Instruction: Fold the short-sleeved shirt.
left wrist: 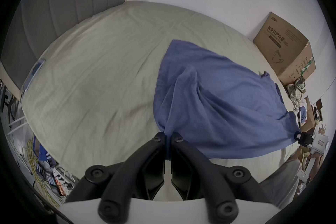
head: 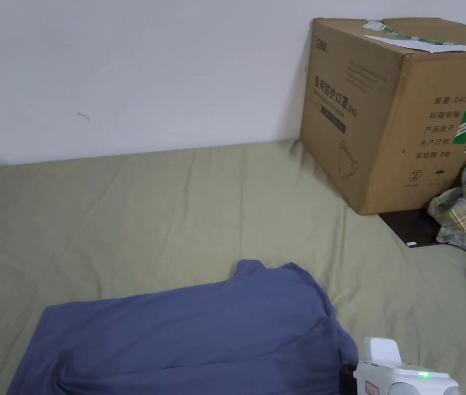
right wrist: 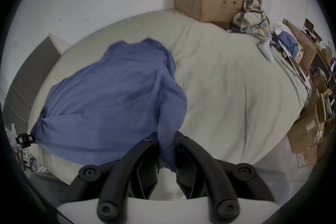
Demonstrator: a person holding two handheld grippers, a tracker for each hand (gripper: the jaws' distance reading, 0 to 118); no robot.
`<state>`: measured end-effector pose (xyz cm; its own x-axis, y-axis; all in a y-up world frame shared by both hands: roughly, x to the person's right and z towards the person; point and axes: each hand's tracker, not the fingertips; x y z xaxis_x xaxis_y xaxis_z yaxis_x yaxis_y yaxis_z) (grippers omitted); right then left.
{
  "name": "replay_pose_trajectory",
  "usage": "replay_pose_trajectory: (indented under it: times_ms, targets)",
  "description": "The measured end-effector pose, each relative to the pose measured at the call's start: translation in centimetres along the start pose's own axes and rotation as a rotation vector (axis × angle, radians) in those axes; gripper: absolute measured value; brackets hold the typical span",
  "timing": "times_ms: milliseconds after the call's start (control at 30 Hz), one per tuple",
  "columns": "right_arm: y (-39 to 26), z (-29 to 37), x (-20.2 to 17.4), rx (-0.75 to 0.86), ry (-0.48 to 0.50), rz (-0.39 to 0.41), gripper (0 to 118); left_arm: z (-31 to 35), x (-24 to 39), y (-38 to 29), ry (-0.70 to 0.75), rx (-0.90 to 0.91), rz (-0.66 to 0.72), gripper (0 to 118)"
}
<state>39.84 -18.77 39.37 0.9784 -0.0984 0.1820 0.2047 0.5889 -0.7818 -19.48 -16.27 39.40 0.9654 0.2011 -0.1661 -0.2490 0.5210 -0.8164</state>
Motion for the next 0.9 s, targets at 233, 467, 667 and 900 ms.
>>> replay_pose_trajectory:
  times_ms: [233, 467, 667, 900]
  targets:
    - [-4.0, -0.7, -1.1, -0.071, -0.011, -0.064, 13, -3.5, -1.5, -2.4, 0.046, -0.051, 0.017, 2]
    - [-1.0, 2.7, -2.1, 0.051, -0.056, 0.025, 95, -1.4, 0.0, -0.7, 0.046, 0.005, 0.022, 60]
    - [5.6, 12.1, -6.1, 0.430, -0.031, 0.127, 96, 6.7, 4.9, 4.2, -0.119, 0.393, 0.000, 105]
    - [9.1, 19.6, -10.1, 0.782, 0.005, 0.149, 82, 13.4, 10.7, 7.5, -0.135, 0.767, -0.116, 104]
